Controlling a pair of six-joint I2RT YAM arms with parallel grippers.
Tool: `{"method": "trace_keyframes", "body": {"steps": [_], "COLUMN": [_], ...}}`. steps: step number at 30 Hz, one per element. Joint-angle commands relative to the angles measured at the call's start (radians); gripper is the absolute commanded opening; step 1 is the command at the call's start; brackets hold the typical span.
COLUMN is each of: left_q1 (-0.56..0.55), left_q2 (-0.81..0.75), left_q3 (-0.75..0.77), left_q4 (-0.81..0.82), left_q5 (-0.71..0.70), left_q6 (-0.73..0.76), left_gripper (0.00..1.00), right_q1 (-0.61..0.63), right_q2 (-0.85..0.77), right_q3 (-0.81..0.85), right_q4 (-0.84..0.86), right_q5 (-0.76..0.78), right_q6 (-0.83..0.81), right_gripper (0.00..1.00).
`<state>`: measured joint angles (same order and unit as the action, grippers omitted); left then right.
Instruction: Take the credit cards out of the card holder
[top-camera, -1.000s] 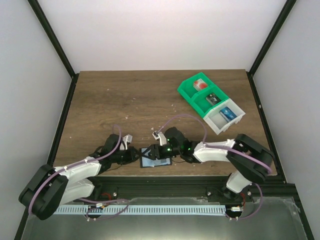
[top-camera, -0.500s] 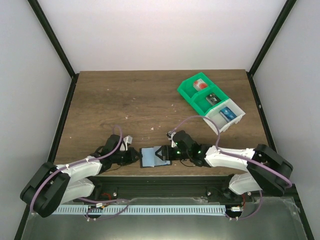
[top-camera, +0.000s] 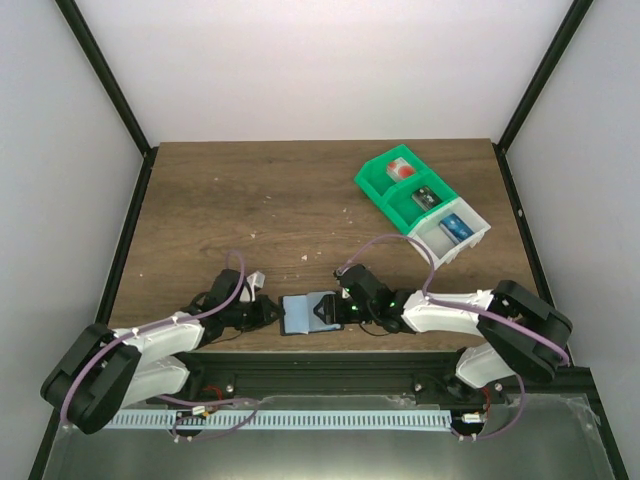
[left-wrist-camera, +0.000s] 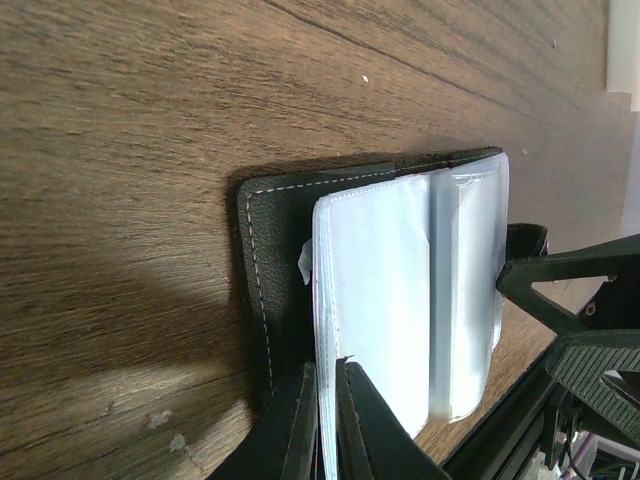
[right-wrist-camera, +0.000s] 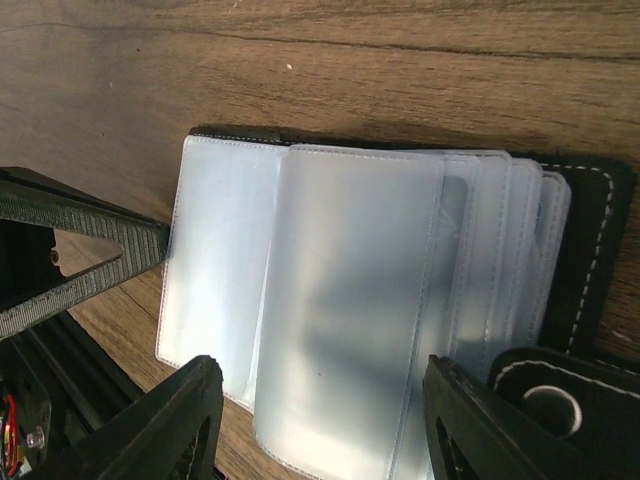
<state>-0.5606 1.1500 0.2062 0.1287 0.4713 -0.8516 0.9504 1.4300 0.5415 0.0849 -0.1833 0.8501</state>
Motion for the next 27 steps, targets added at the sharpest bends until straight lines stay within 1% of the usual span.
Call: {"method": "trace_keyframes", "body": {"steps": [1,15,22,27], "left_q1": [0.005,0.005,0.006,0.005], "left_q2": [0.008,0.011,0.015,0.021], "left_q3": [-0.004,-0.008,-0.009,-0.01], "left_q4": [0.014,0.023,0.028,0.035], "left_q5": [-0.006,-0.005,-0.002,0.001], "left_q6": [0.015,0.014,0.012,0.012], "left_gripper": [0.09,0.09,0.09,0.09], "right_q1": [-0.004,-0.003,0.002,0.003], "right_q2": [0.008,0.016,0.071,0.075], "right_q3": [0.018,0.037,0.038,0.031], "right_q4": [-0.057,-0.088,-0.051,-0.005], "right_q5": [0.06,0.088,0.033,-0.018], "right_q6": [-0.006,-0.011,-0.005,0.006], "right_gripper": [0.57,0.57,0.57,0.57]}}
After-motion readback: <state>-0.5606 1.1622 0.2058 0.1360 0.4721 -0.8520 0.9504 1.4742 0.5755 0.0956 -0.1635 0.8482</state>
